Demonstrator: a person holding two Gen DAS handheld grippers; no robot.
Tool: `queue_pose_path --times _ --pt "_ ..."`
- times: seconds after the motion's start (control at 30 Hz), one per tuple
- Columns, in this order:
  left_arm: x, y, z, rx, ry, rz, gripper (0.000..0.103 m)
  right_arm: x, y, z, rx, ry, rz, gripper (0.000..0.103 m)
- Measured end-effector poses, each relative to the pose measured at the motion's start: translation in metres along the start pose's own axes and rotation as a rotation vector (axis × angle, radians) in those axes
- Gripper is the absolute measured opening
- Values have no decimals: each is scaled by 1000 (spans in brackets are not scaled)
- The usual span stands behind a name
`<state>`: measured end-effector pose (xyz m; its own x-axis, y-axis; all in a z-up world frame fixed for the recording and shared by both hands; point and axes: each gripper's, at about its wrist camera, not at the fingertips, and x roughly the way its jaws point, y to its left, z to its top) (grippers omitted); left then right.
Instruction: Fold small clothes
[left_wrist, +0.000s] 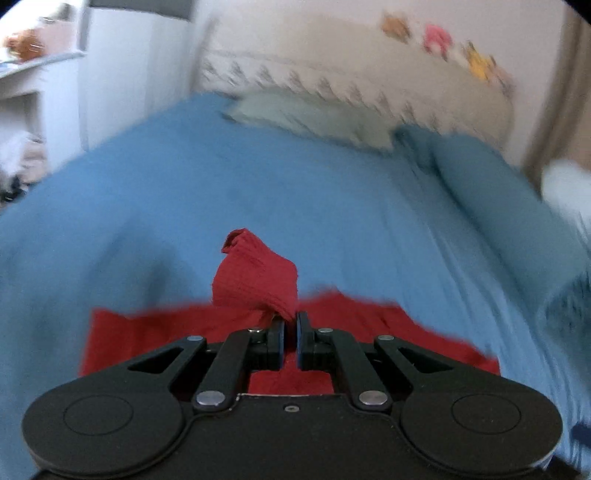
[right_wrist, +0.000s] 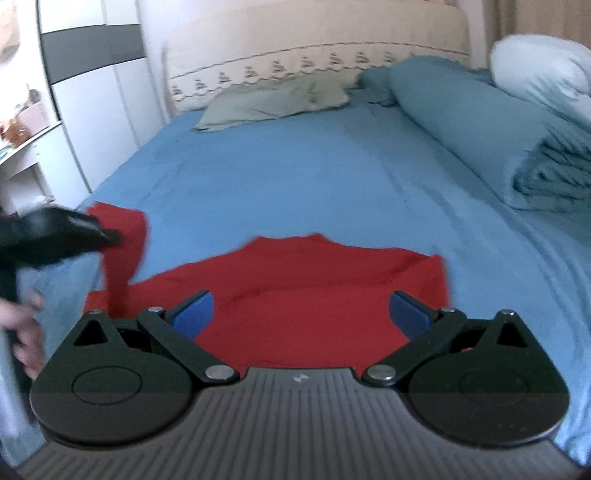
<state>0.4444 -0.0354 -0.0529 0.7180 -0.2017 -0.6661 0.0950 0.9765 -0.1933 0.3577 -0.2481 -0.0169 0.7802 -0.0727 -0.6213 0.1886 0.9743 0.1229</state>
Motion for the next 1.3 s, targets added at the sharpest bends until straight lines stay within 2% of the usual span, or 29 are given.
queue_pose_path --times 0.1,0.2,0.33,0.4,0.43,0.47,0.53,0.6,0.7,0.87,0.97,1.03,1.17,1.2,1.23,1.3 --pt "42 -29 -37 39 90 3 6 3 -36 -6 7 17 -16 103" --pt "73 -43 -68 61 171 13 6 11 -64 -15 19 52 -10 103" --pt "86 -45 -78 81 202 19 9 23 -87 -29 38 94 2 103" --pt "84 -47 -76 86 195 3 25 25 -91 -34 46 107 8 103" --pt "80 -45 -74 86 184 -16 57 28 -87 -34 47 110 10 103" --pt "75 -42 -70 87 167 -36 82 28 -86 -34 45 112 12 103" --pt "59 -34 -63 92 116 -46 96 34 -76 -30 42 115 16 103" --pt "43 -21 -55 113 95 -50 96 37 -70 -25 36 112 35 103" --pt "25 5 -45 146 98 2 96 43 -49 -18 -5 119 79 103" --pt "1 58 -45 140 148 57 97 73 11 -17 -184 152 141 103" --pt "1 82 -53 113 182 83 97 103 50 -27 -278 165 186 102" --pt "-1 96 -56 92 187 95 97 124 71 -34 -334 184 189 84" --pt "2 111 -57 45 187 96 97 164 101 -42 -400 207 175 68" --pt "2 114 -55 35 186 93 97 172 105 -44 -406 210 174 52" --pt "3 116 -53 25 185 90 97 178 106 -45 -409 218 174 30" --pt "5 118 -48 5 176 81 97 184 107 -42 -372 220 145 28"
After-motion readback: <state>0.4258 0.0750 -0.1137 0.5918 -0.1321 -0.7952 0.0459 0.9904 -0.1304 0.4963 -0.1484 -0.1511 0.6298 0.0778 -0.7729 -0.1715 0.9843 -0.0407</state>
